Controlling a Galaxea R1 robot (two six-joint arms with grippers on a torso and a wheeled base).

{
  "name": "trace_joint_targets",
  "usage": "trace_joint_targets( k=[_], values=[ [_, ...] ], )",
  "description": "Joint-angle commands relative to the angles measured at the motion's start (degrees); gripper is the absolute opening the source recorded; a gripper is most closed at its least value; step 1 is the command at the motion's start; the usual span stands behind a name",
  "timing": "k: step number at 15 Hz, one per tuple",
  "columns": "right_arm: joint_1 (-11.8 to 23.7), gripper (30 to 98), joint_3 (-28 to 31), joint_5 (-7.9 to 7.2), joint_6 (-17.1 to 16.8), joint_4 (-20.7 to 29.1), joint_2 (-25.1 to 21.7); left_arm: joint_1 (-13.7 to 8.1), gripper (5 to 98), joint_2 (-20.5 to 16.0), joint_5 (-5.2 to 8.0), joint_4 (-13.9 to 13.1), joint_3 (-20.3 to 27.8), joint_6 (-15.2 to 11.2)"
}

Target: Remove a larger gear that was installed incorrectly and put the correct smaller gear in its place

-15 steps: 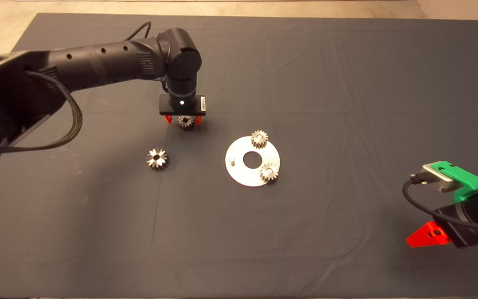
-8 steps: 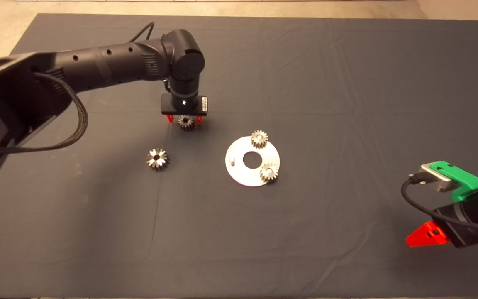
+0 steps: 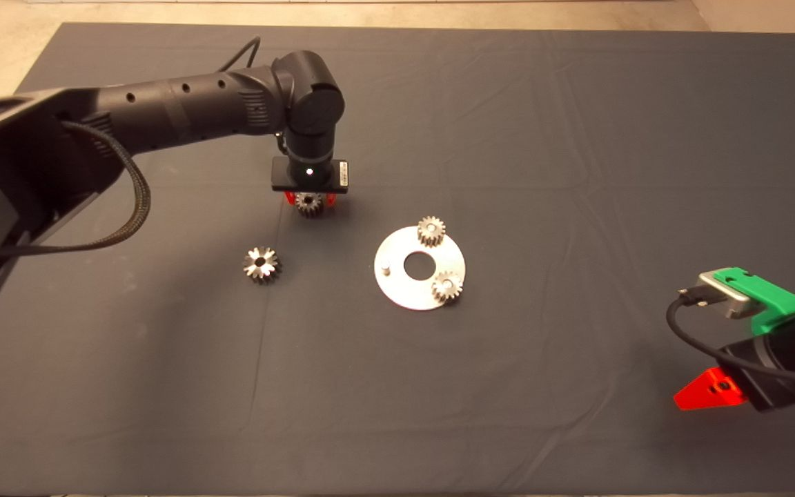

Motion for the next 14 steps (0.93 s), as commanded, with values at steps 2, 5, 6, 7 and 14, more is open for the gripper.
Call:
trace_joint_targets(
  k=[2,5,6,7,14],
  values=[
    [0.58,87.7,0.0,-7.29,0.25,-0.28,0.19,0.83,47.2,-0.14,0.85,0.93,-0.71,0.35],
    [0.5,87.7,0.0,-7.29,0.26,-0.28,0.19,0.83,43.2,-0.06,1.47,0.93,-0.85,1.46],
    [0.5,87.7,0.0,-7.29,0.28,-0.28,0.19,0.83,42.7,0.03,1.64,0.93,-0.85,1.55],
    [0.5,87.7,0.0,-7.29,0.3,-0.28,0.19,0.83,41.5,0.03,1.99,0.85,-0.85,1.55],
    [0.33,87.7,-0.09,-7.29,0.22,-0.37,0.19,0.83,37.2,0.03,3.23,0.66,-0.06,1.46]
  ],
)
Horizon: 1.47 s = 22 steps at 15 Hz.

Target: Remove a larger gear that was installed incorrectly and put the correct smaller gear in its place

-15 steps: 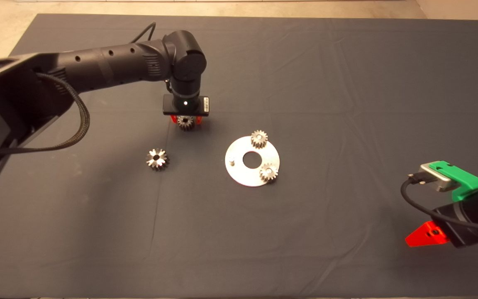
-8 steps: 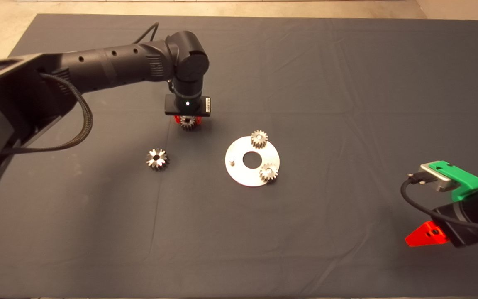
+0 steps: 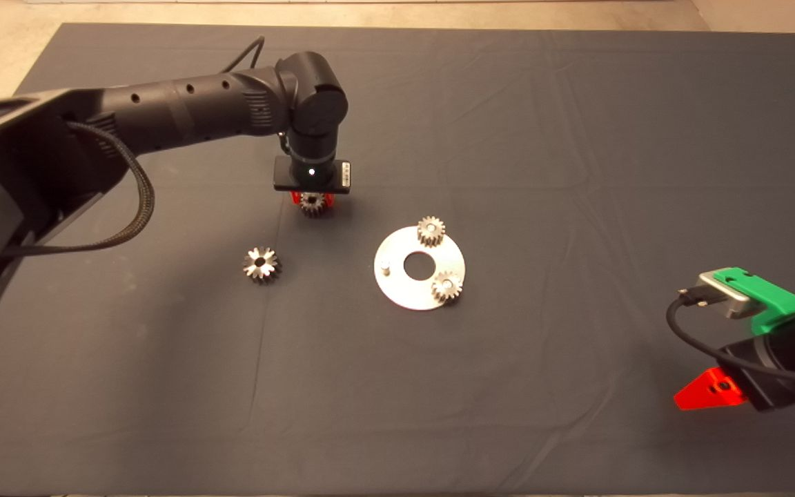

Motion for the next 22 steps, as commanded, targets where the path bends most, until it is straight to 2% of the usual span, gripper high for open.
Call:
trace_joint_targets(
  k=[1,3,6,8,11,14,16,20,22],
  values=[
    [0.5,87.7,-0.15,-7.29,0.22,-0.37,0.19,0.71,35.9,-0.06,3.41,0.32,0.52,0.45],
    [0.32,87.7,-0.15,-7.29,0.3,-0.37,0.19,0.38,34.7,0.02,5.1,0.23,1.71,0.09],
    [0.23,87.7,-0.15,-7.29,0.3,-0.45,0.19,0.2,32.5,0.02,5.56,-0.21,2.2,0.01],
    [0.14,87.7,-0.15,-7.29,0.3,-0.45,0.28,-0.16,31.2,-0.34,6.7,-1.11,2.2,-0.08],
    [0.14,87.7,-0.07,-7.29,0.3,-0.45,0.19,-2.89,28.1,-0.31,6.99,-3.04,2.2,-0.08],
    [0.14,87.7,-0.07,-7.29,0.22,-0.45,0.19,-3.85,26.7,0.02,7.59,-3.98,2.2,-0.08],
    [0.14,87.7,-0.15,-7.29,0.26,-0.45,0.19,-4.32,25.5,-0.15,7.85,-5.99,2.85,-0.08],
    [-0.29,87.7,-0.59,-7.29,0.26,-0.45,0.1,-9.55,25.4,-1.56,7.85,-14.66,6.32,-0.08],
    [-0.81,87.7,-0.59,-7.29,0.21,-0.45,0.1,-11.21,25.4,-1.47,7.76,-17.4,10.58,-0.85]
  ],
)
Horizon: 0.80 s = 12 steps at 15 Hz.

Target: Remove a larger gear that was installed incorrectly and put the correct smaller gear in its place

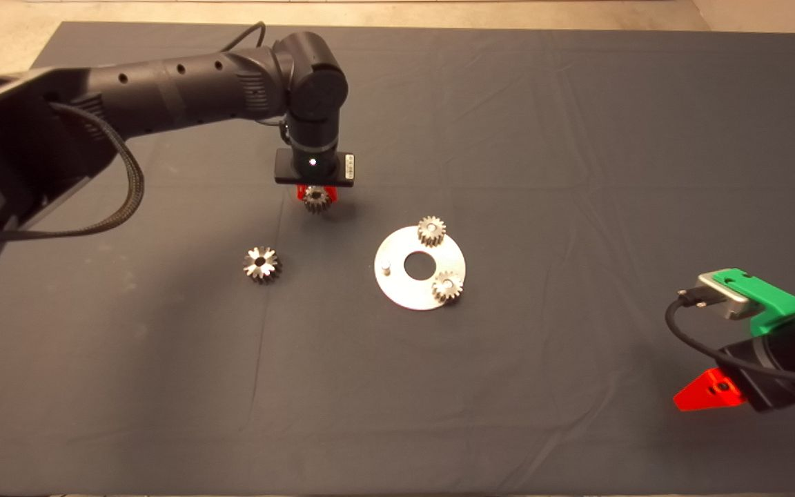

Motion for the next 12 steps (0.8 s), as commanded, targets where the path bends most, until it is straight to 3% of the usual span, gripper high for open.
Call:
trace_joint_targets(
  k=[1,4,6,10,12],
  values=[
    [-0.74,87.7,-0.37,-7.29,0.19,-0.45,0.16,-7.29,25.4,-0.85,7.44,-9.8,9.37,-1.66],
    [-1.18,87.7,-0.55,-7.29,0.27,-0.45,0.25,-7.78,25.3,-0.68,7.44,-11.96,13.27,-6.51],
    [-2.5,87.7,-1.94,-7.29,0.1,-0.54,1.04,-7.78,25.0,-0.59,6.38,-12.92,17.31,-10.8],
    [-2.68,87.7,-5.56,-7.29,-1.12,-0.28,1.57,-7.6,24.8,1.1,5.5,-12.2,22.33,-18.91],
    [-2.59,87.7,-8.6,-7.29,-4.76,-0.28,1.57,-7.43,24.8,2.14,5.5,-10.55,21.97,-19.76]
  ],
)
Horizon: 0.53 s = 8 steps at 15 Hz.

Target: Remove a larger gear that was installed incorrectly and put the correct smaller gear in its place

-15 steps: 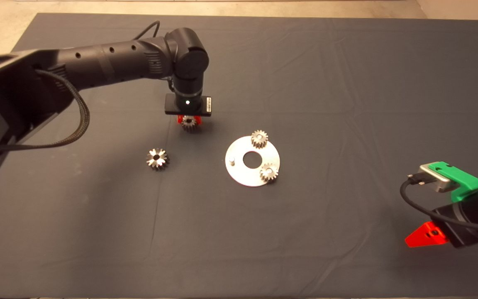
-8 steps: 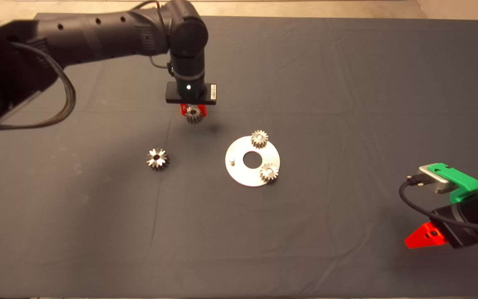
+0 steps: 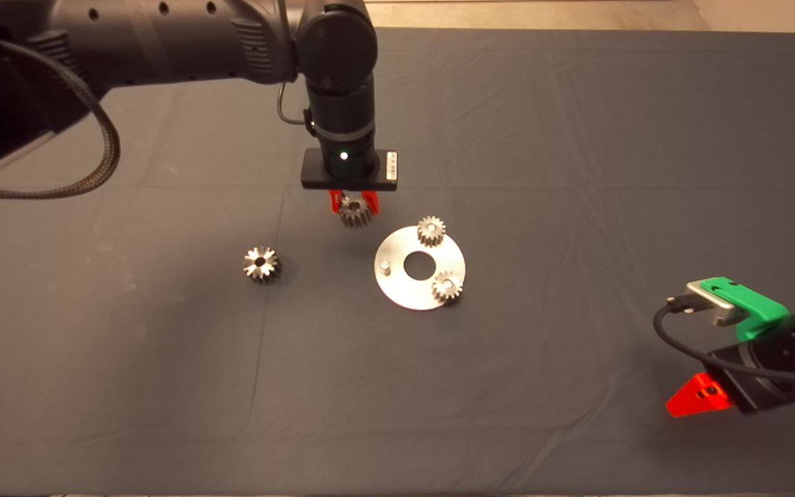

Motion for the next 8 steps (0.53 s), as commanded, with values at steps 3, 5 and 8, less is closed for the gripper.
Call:
trace_joint_targets(
  k=[3,5,8],
  values=[
    [0.38,87.7,-8.34,-7.3,-6.51,-0.28,0.72,-1.57,24.7,3.37,2.2,0.6,2.17,-4.14],
    [0.38,87.7,-9.34,-7.3,-7.24,-0.28,0.94,1.21,24.5,4.94,-1.31,2.95,1.47,-5.84],
    [0.47,87.7,-11.91,-7.3,-10.12,-0.28,1.35,4.41,24.2,6.31,-0.96,8.3,-0.33,-7.4]
  ],
)
